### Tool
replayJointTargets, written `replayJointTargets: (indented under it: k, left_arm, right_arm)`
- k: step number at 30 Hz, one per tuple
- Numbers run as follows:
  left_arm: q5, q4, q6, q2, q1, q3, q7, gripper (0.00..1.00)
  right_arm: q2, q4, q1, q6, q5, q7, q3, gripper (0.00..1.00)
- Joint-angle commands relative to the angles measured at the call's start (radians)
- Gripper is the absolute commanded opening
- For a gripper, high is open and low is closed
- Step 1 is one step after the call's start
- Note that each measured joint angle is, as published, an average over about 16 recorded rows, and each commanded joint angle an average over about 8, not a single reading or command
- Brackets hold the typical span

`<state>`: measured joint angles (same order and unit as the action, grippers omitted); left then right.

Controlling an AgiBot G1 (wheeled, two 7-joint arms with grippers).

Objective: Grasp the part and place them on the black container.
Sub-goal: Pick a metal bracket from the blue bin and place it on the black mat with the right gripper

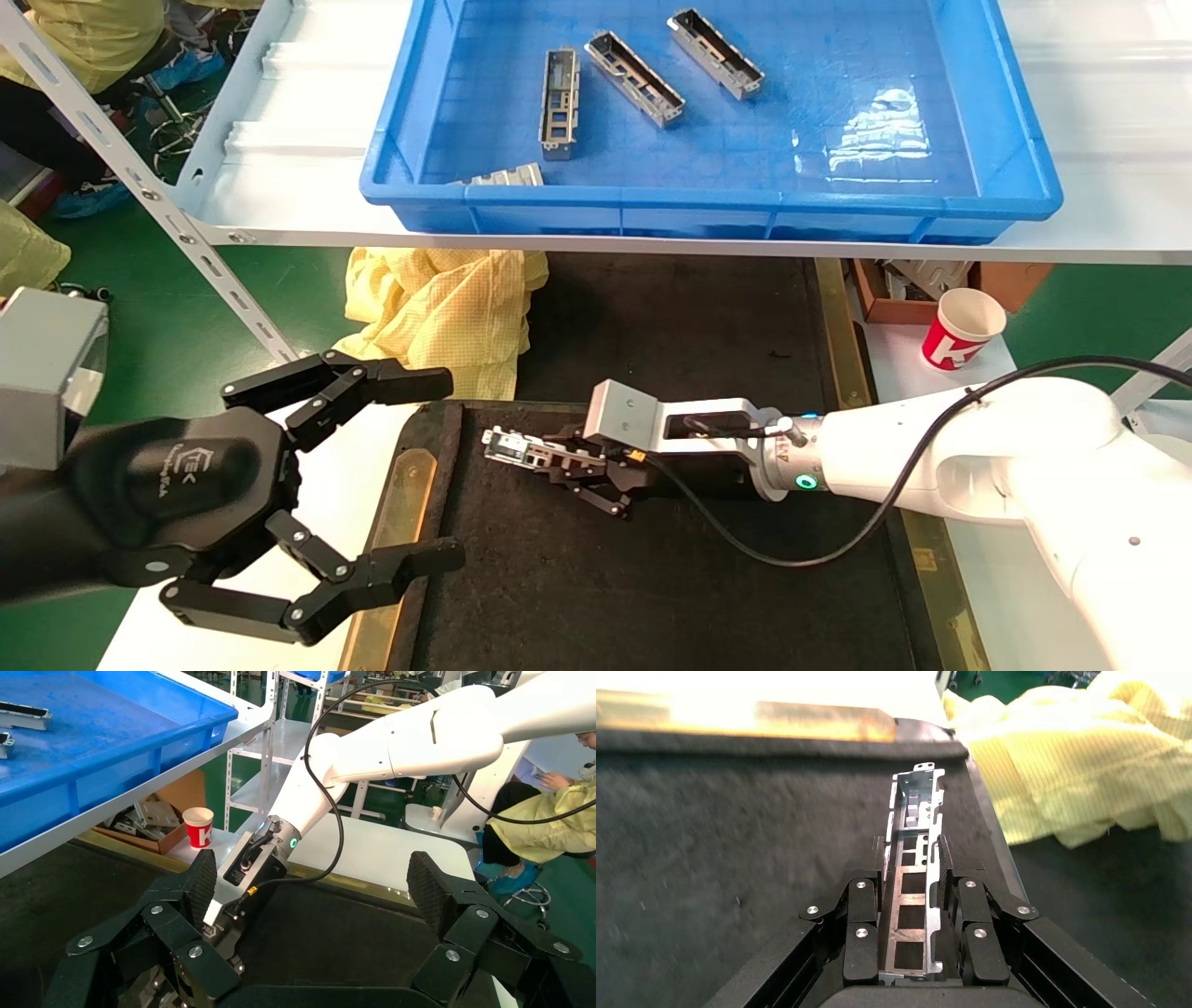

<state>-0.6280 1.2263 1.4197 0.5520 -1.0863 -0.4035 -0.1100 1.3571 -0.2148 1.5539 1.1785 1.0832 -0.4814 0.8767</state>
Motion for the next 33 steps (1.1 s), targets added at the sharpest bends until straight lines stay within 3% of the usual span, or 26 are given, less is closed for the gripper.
replayJointTargets:
  k: [1,13,33]
  left_arm:
    - [0.000,0.000,0.000,0.000,0.000,0.000,0.000,1.00]
    - [0.000,0.000,0.000,0.000,0.000,0.000,0.000,1.00]
    - [0.000,0.000,0.000,0.000,0.000,0.000,0.000,1.00]
  right_arm:
    - [-0.001,-0.019,-0.011,-0.007,-0.011,0.007,0.002,0.00]
    - [0.001,-0.053,-0.034,0.012,-0.032,0.005,0.041,0.00]
    - [0.004,-0.118,-0.056,-0.043,-0.076,0.011,0.125,0.00]
